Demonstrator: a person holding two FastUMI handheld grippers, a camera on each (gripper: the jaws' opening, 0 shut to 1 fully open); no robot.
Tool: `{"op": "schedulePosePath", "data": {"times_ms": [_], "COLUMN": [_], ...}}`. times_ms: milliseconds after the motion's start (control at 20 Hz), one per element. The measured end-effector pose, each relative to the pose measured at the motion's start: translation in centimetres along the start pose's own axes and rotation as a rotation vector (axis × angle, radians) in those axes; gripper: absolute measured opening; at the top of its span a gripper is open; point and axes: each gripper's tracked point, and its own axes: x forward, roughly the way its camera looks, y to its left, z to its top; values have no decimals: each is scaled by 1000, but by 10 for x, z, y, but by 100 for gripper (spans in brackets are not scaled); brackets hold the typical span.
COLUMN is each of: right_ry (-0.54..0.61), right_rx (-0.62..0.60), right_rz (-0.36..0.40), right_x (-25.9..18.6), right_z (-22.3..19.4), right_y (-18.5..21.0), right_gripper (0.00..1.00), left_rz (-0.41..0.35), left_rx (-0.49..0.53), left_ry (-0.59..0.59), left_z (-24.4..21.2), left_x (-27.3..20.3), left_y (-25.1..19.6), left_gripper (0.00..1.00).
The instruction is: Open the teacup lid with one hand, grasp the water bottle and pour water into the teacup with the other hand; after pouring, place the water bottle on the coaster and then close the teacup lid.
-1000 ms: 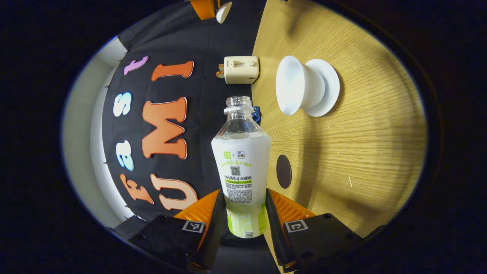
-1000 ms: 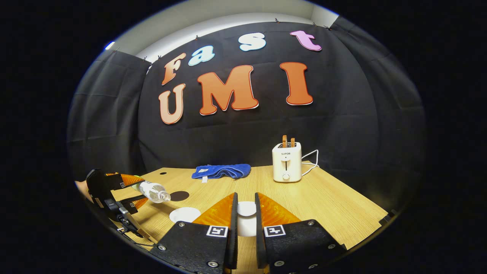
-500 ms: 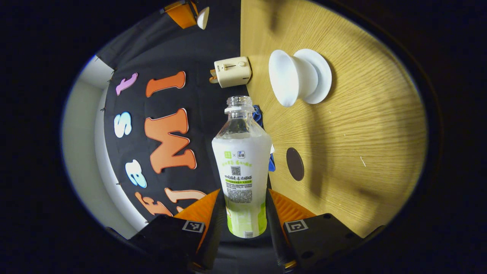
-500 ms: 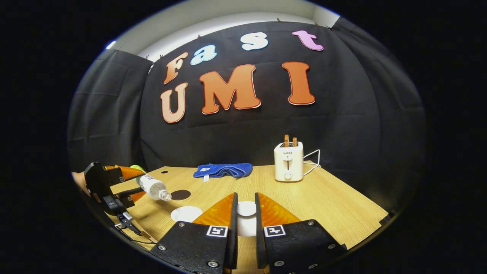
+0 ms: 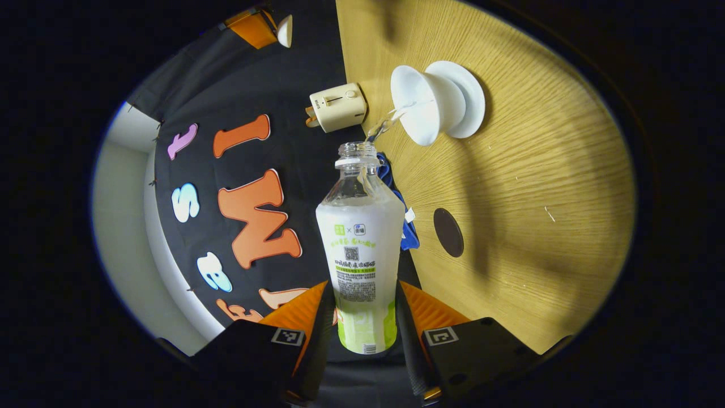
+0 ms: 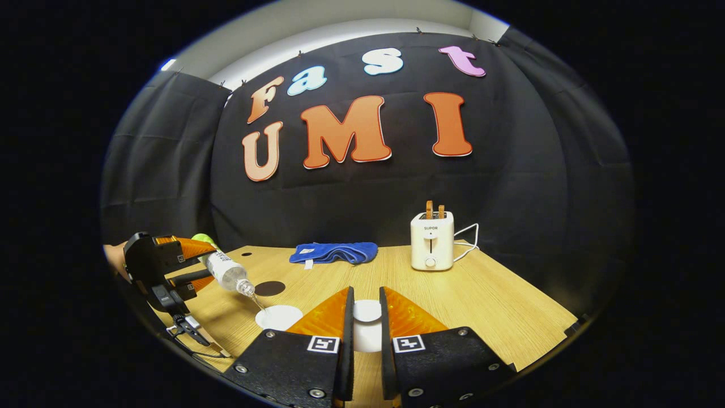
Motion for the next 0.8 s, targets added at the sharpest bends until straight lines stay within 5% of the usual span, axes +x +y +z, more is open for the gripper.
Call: {"op": "schedulePosePath", "data": {"times_ms": [800], "right_ry": [6], "right_rx": [-15], "right_rz": [39], "right_x": [-1], "right_z": [-1], "right_y": [11], "right_gripper": [20], "left_rz": [108], "left_rx": [189], "left_ry": [-15], "left_z": [2], "left_x": [5], "left_y": [49], "left_gripper": [60]}}
